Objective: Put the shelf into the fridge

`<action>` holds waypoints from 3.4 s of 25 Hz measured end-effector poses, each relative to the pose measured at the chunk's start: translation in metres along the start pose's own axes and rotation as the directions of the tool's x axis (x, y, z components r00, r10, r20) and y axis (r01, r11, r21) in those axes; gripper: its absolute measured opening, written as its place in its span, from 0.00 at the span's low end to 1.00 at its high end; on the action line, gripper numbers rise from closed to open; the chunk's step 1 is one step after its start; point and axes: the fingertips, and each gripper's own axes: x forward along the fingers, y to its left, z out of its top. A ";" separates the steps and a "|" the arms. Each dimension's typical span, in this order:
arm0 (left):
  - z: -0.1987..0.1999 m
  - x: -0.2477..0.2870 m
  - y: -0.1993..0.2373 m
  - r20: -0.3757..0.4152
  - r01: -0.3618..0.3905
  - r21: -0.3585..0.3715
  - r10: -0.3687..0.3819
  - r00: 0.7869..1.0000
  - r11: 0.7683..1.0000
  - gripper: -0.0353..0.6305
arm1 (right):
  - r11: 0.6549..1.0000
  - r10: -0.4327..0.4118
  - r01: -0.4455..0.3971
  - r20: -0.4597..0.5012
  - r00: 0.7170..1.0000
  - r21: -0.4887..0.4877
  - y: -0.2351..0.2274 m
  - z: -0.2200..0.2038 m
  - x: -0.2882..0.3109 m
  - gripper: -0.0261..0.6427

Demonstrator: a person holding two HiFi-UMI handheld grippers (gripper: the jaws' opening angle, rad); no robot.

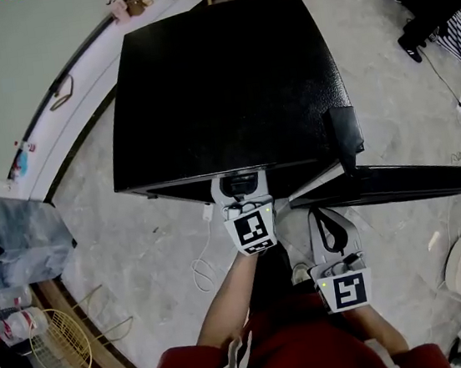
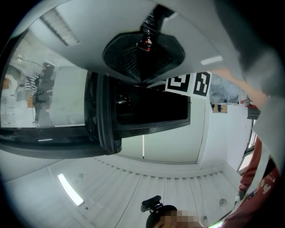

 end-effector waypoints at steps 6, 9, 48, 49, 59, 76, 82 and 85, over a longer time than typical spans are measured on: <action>0.002 -0.050 -0.006 -0.026 -0.035 0.029 0.036 0.999 0.999 0.53 | 0.999 0.021 -0.020 0.020 1.000 -0.036 -0.010 -0.001 -0.032 0.04; 0.003 -0.089 -0.011 -0.041 -0.057 0.021 0.058 0.997 0.998 0.53 | 0.997 0.041 -0.038 0.039 0.998 -0.074 -0.015 -0.002 -0.053 0.04; 0.144 -0.412 0.128 0.035 -0.268 0.063 0.267 0.963 0.961 0.52 | 0.967 0.231 -0.197 0.230 0.945 -0.164 0.138 0.095 -0.135 0.04; 0.150 -0.416 0.130 0.049 -0.277 0.062 0.274 0.960 0.959 0.52 | 0.966 0.234 -0.196 0.238 0.943 -0.171 0.141 0.099 -0.136 0.04; 0.157 -0.423 0.131 0.076 -0.246 0.079 0.240 0.968 0.966 0.52 | 0.968 0.221 -0.180 0.253 0.942 -0.177 0.155 0.104 -0.134 0.04; 0.154 -0.419 0.126 0.064 -0.256 0.113 0.251 0.966 0.960 0.06 | 0.958 0.245 -0.198 0.236 0.940 -0.207 0.168 0.100 -0.142 0.04; 0.158 -0.416 0.125 0.074 -0.259 0.109 0.252 0.965 0.960 0.06 | 0.951 0.266 -0.219 0.220 0.938 -0.217 0.169 0.102 -0.141 0.04; 0.158 -0.413 0.124 0.074 -0.264 0.108 0.257 0.963 0.958 0.06 | 0.957 0.260 -0.223 0.212 0.942 -0.184 0.164 0.099 -0.137 0.04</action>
